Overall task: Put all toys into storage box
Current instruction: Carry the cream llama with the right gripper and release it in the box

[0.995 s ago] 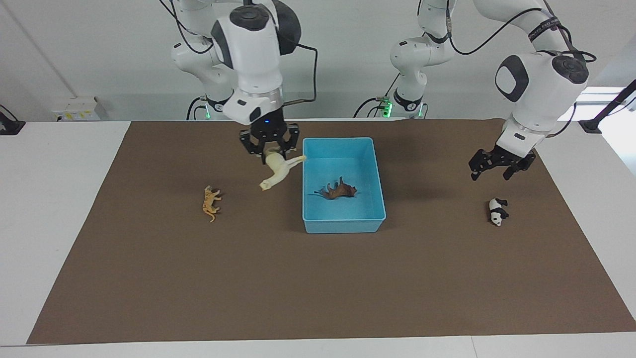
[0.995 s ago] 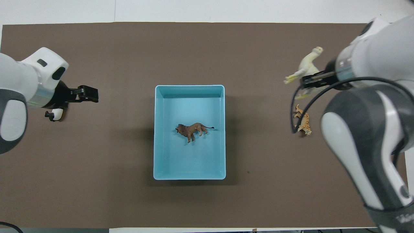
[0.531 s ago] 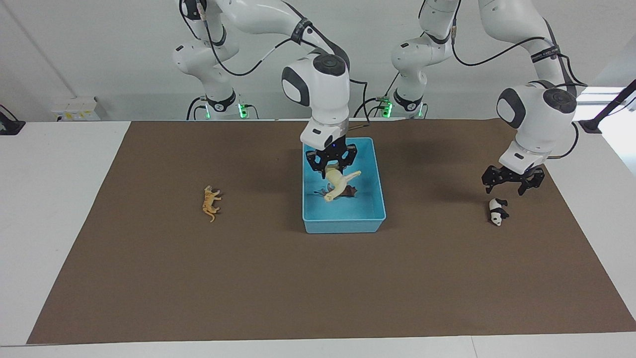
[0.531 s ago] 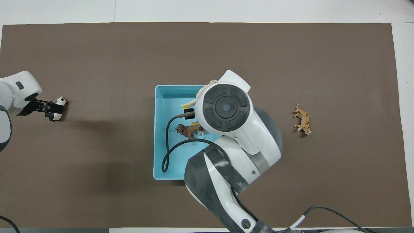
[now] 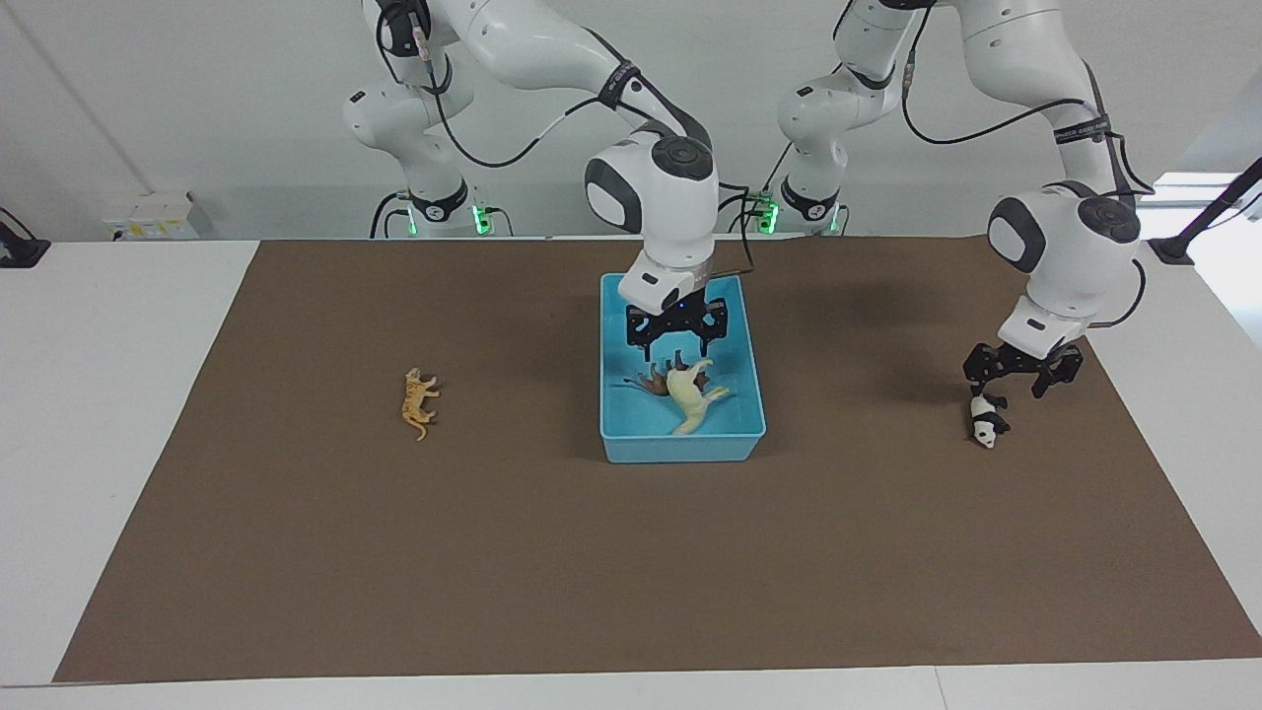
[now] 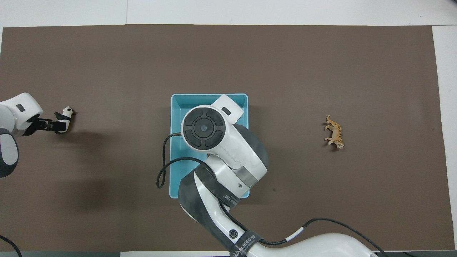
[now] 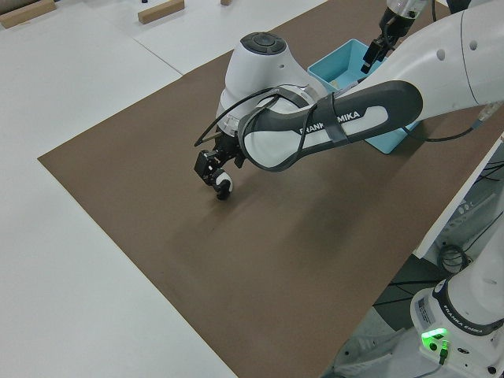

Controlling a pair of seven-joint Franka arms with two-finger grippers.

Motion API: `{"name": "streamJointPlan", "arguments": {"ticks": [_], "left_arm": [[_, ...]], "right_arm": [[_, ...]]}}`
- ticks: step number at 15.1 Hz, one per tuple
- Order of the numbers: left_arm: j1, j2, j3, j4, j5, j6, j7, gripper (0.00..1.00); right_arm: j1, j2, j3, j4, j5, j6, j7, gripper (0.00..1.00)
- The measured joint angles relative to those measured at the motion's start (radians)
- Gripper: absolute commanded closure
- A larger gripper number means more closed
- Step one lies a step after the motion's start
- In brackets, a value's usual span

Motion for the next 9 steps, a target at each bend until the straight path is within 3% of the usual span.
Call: {"name": "streamJointPlan", "arguments": {"ticks": [4, 9], "left_arm": [[0.001, 0.010, 0.000, -0.027, 0.000, 0.020, 0.000, 0.00], [0.002, 0.039, 0.000, -0.027, 0.000, 0.032, 0.000, 0.01]], "right_arm": [[-0.067, -0.039, -0.029, 0.042, -0.007, -0.073, -0.010, 0.00], [-0.311, -0.087, -0.035, 0.030, -0.008, -0.124, -0.263, 0.00]]}}
